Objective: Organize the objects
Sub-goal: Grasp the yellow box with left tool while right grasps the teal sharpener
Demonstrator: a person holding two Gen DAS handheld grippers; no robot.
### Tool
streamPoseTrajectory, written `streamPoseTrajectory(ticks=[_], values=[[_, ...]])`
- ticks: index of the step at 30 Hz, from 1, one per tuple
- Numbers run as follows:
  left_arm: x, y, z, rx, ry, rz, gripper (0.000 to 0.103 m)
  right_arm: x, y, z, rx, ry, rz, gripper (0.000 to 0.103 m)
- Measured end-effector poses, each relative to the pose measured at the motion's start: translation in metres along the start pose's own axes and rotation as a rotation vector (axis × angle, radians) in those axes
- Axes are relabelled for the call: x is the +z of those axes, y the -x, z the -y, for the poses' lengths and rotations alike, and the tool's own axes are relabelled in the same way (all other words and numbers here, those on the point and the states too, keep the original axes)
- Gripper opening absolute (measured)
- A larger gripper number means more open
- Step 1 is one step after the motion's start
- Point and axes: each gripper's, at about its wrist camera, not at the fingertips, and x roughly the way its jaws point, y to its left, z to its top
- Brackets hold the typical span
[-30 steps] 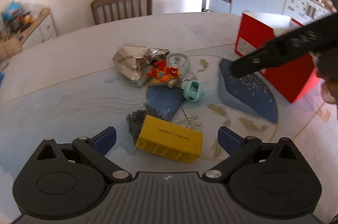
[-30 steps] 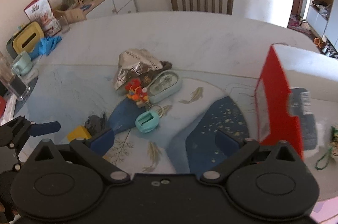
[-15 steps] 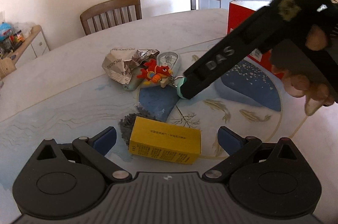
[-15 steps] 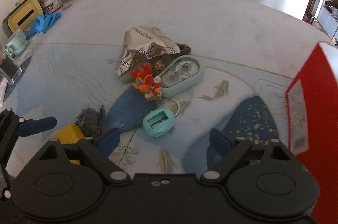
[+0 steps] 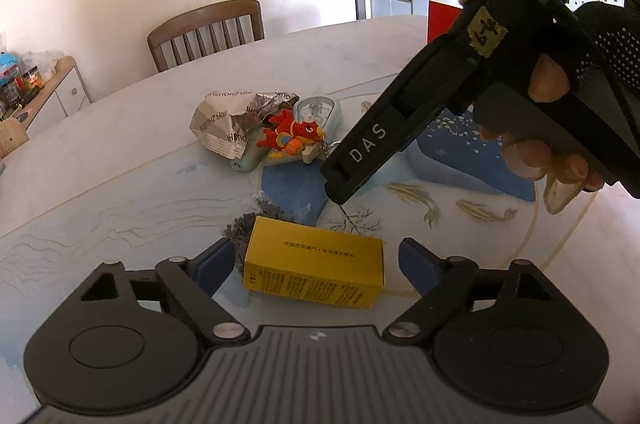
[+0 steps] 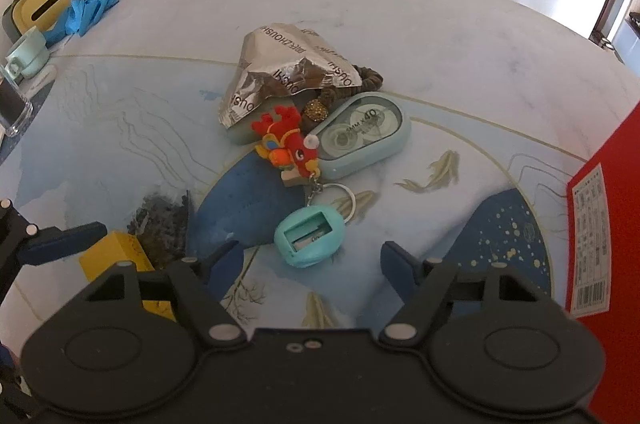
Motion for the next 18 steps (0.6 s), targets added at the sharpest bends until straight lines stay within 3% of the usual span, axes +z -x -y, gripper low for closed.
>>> streamPoseTrajectory(ticks=[8,10,14,18], values=[[-0.0010,0.0015,0.0010,0.013,-0.005,0.002,0.074,0.0017,-0.0021,0.0001,0.002,0.007,0.005,0.068],[-0.0011,0.0020,0.0016,0.016,-0.007,0.000,0.073,0.0011,-0.0017,-0.0010,-0.003,0.017,0.012,0.054],[0.0005,0.0018,0.0017,0.021,-0.005,-0.007,0.072,0.0014,-0.0003,-0.0012,0.008,0.020,0.014,0.039],[0.0015,0.0025,0.0033,0.023,-0.006,-0.013,0.072,-0.0012,0.0049,-0.0027,0.007,0.028,0.031,0.036]])
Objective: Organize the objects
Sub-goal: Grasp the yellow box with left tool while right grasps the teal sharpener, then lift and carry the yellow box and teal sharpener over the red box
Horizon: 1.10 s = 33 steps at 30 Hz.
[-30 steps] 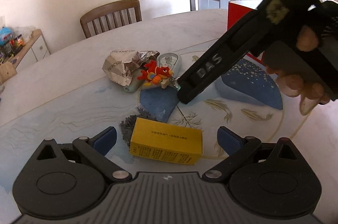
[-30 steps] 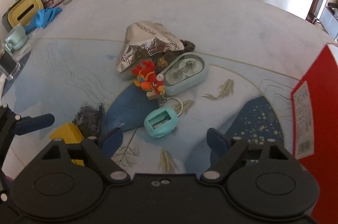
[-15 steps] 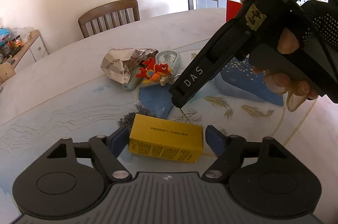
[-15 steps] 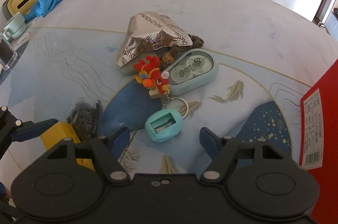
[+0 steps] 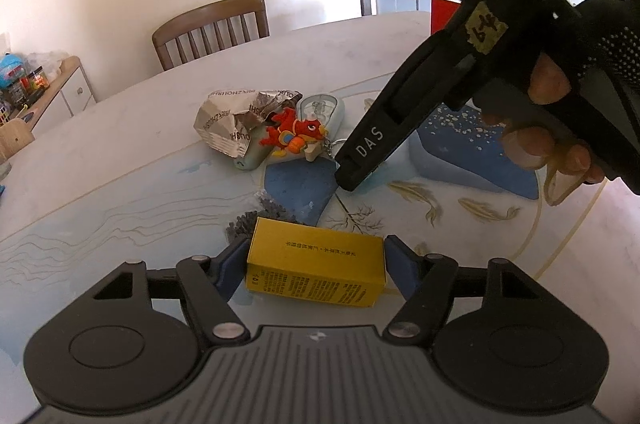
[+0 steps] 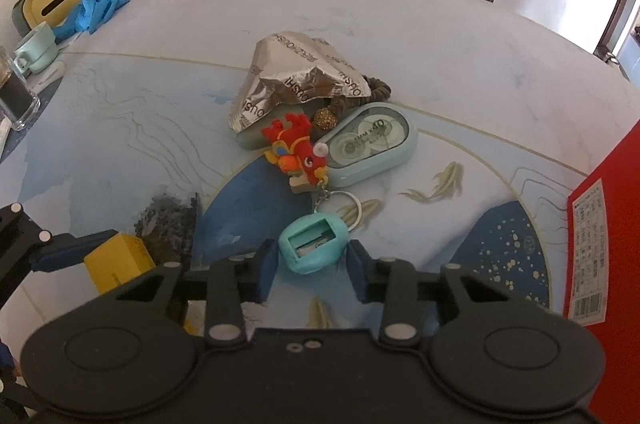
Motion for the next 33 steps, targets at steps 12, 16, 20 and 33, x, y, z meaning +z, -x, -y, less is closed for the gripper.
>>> streamPoseTrajectory(ticks=[12,16,20,33], values=[[0.008,0.007,0.007,-0.009,0.029,0.001,0.072,-0.019,0.043,0.012,0.036,-0.072,0.047,0.036],[0.015,0.015,0.009,-0.011,0.054,0.007,0.072,-0.025,0.065,0.019,0.046,-0.095,0.073,0.036],[0.027,0.025,0.014,-0.018,0.071,0.027,0.072,-0.031,0.086,0.026,0.050,-0.114,0.101,0.036],[0.071,0.058,0.038,-0.042,0.107,0.112,0.072,-0.047,0.150,0.056,0.034,-0.151,0.180,0.036]])
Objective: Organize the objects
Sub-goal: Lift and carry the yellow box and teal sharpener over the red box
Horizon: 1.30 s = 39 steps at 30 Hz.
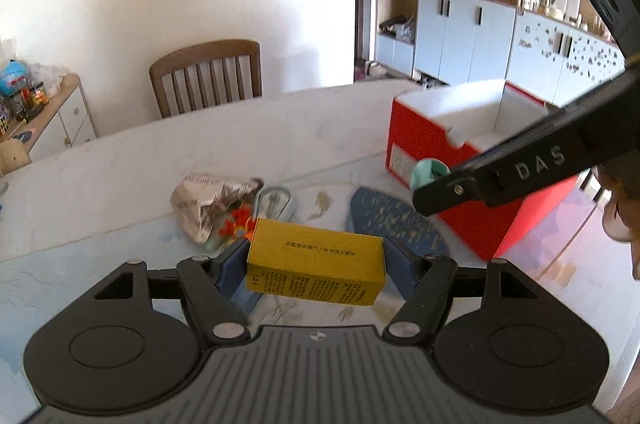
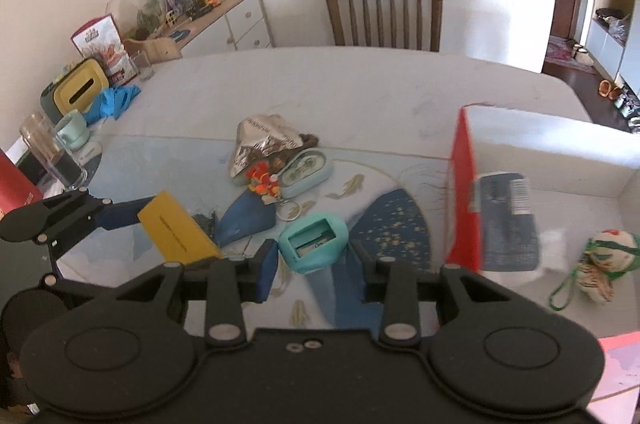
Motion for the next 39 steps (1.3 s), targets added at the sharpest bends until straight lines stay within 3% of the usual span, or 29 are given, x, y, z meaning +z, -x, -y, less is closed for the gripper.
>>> streamPoseTrajectory(ticks=[20,39], values=[[0.058,-0.002,0.078,-0.039,-0.028,0.056,0.072,-0.014,0.068,0.081,-0.036,-0.061,0.075,0.036],[0.103,-0.070,0.166,-0.106,-0.101,0.002,0.072,-0.042,0.090,0.182,-0.110,-0.126,0.065,0.036]])
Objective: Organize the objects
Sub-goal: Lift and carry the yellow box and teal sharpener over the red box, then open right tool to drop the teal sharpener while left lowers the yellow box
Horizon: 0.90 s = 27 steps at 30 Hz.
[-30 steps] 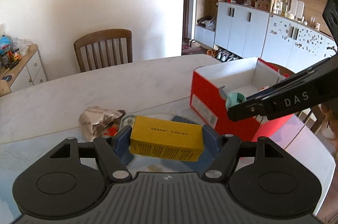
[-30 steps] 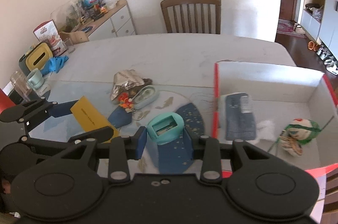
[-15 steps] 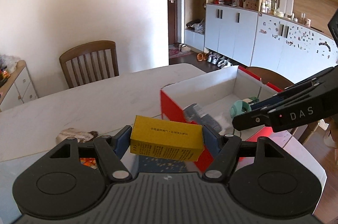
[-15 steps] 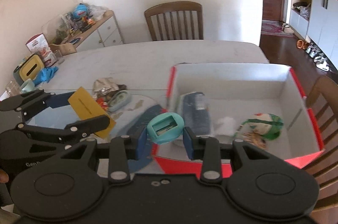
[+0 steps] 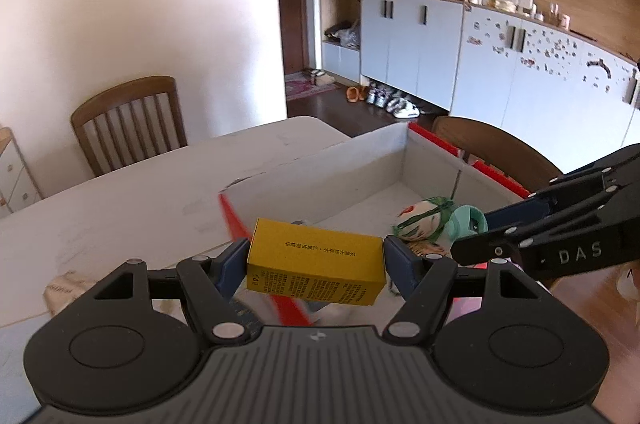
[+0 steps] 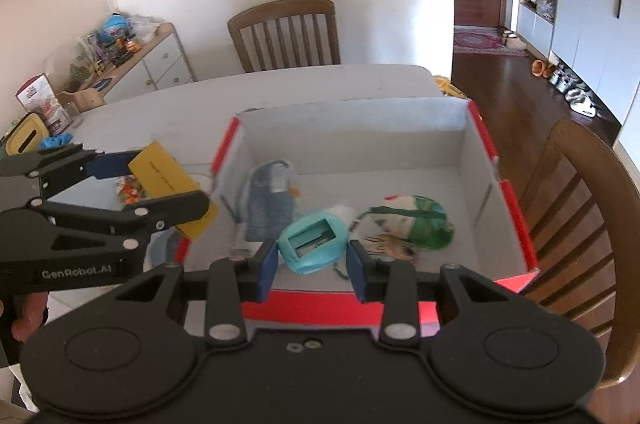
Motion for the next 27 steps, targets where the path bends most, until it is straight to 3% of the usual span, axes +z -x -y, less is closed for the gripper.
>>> streamPoseTrajectory(ticks=[13,20,27], values=[[0.037,-0.073,0.021,-0.029,-0.017,-0.082,0.072,0.004,-0.028,0.031,-0.001,-0.029,-0.059,0.036],[0.045,-0.116,0.021,-0.029,0.023,-0.172,0.072,0.006,-0.051,0.040,0.000,-0.057,-0.135,0.036],[0.049,-0.152,0.031,-0.011,-0.023,-0.238,0.072,0.008,-0.069,0.050,0.010,-0.067,-0.191,0.036]])
